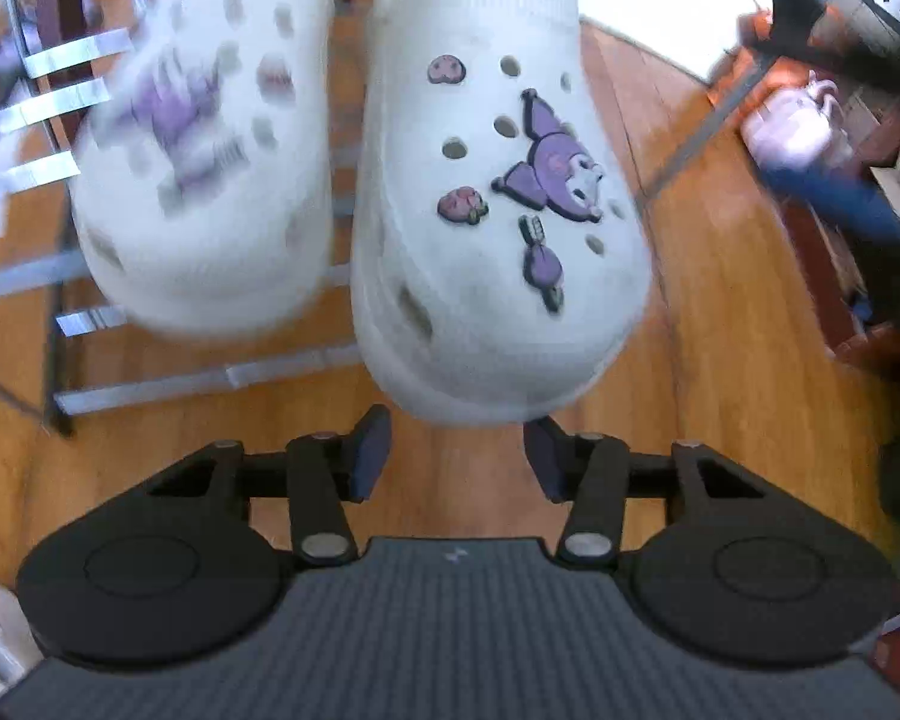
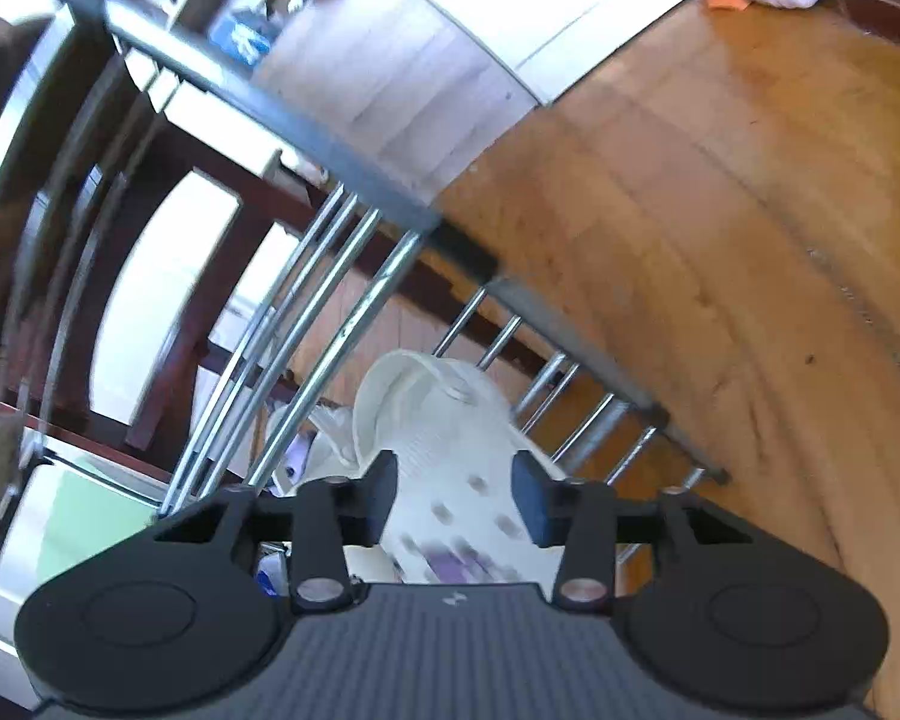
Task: Organize scattered shoes
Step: 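Release the white clogs on the rack shelf and move the right tool to the floor shoes, then grasp the white mesh lace-up sneakers together with the right tool, then carry the mesh sneakers with the right tool and set them on the rack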
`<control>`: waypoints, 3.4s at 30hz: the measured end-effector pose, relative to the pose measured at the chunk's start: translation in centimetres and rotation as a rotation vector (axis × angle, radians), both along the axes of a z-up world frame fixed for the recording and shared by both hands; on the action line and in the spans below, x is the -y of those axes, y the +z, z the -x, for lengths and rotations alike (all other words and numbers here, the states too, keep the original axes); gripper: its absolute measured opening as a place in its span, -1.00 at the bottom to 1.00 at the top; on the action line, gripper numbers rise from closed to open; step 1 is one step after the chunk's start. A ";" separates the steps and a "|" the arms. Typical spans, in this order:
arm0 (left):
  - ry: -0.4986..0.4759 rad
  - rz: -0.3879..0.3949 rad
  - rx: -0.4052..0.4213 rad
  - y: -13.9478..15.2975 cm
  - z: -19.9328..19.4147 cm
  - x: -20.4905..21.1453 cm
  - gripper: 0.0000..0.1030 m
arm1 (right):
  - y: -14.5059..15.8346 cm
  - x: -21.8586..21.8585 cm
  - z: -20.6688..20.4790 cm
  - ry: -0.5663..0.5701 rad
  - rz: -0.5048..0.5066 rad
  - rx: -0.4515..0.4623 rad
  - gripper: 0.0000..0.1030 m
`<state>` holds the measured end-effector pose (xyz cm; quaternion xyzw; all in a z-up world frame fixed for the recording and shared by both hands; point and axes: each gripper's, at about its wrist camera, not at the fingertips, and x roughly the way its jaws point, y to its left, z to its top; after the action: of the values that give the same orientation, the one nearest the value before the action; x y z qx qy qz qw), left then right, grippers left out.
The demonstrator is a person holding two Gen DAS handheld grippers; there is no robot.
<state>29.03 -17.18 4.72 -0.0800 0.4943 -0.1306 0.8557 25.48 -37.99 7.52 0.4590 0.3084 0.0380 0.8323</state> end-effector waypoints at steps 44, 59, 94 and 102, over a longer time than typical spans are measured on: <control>0.536 -0.180 -0.295 9.0 22.1 -30.1 0.89 | -21.9 -26.6 13.0 0.752 0.124 -0.786 0.74; 0.574 -0.074 -0.171 11.8 18.8 -29.4 0.89 | -19.4 -29.2 12.1 0.849 0.476 -0.400 -0.78; -0.372 -0.348 -0.245 -4.7 8.5 -20.0 0.89 | -20.0 -19.7 20.0 0.390 0.464 -0.227 -0.98; -0.180 -0.177 -0.173 -12.4 14.7 -21.3 0.89 | -21.4 -18.1 22.2 0.365 0.511 -0.133 -0.23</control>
<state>14.35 4.11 -7.67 0.0296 0.5811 -0.1551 0.7984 3.25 -19.87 -13.89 0.1737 0.4388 0.0778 0.8782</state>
